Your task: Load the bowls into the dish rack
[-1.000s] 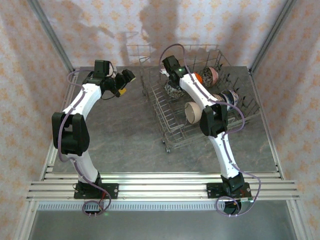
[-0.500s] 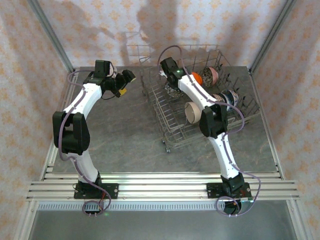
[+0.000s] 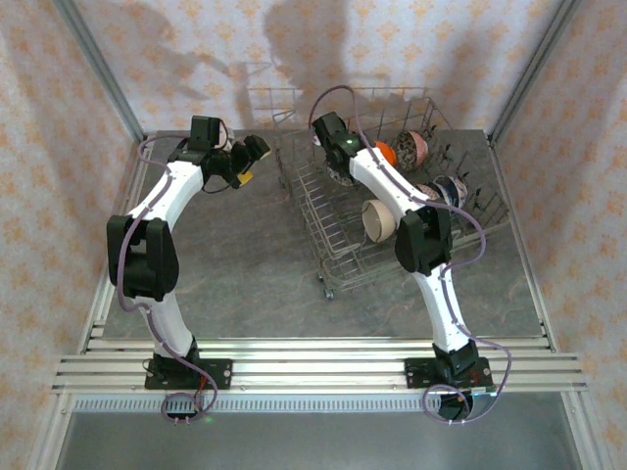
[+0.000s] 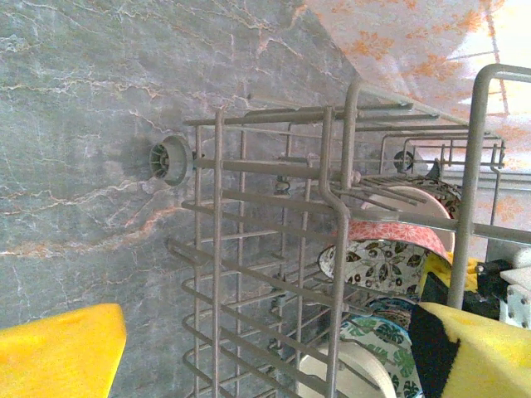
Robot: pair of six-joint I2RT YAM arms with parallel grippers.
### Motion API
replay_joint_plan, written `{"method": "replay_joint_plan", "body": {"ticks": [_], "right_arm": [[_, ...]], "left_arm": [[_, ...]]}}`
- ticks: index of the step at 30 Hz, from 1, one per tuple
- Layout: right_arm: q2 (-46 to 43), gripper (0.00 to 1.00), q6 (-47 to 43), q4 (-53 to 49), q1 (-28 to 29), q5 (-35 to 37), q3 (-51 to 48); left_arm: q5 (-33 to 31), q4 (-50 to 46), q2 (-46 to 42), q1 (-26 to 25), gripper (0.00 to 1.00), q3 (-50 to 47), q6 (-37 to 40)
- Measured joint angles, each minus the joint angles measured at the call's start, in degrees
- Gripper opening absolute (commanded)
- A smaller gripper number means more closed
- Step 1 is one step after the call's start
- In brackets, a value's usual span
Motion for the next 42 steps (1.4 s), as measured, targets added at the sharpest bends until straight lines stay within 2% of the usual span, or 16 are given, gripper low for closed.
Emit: {"method": "replay_joint_plan", "body": {"ticks": [11, 23, 31, 37, 42], "right_arm": [[-0.7, 0.00, 7.8, 0.2, 1.0, 6.0, -0.3], [-3.6, 0.00, 15.8, 2.0, 4.5, 12.9, 2.5], [-3.5, 0.00, 32.6, -9.2, 4.4, 20.9, 12.2], [-2.5, 0.00, 45.2, -16.6, 4.3, 23.6, 12.3], [-1.3, 0.00, 52.3, -20.4, 4.4, 24.1, 12.0]], "left_arm": [[0.7, 0.0, 0.0, 0.0, 0.89, 0.0, 0.0], [0.7, 0.0, 0.0, -0.5, 0.89, 0.0, 0.0], [0.7, 0.0, 0.0, -0.8, 0.89, 0.0, 0.0], [0.7, 0.0, 0.0, -1.5, 0.89, 0.0, 0.0], [0.7, 0.0, 0.0, -2.0, 0.89, 0.0, 0.0]]}}
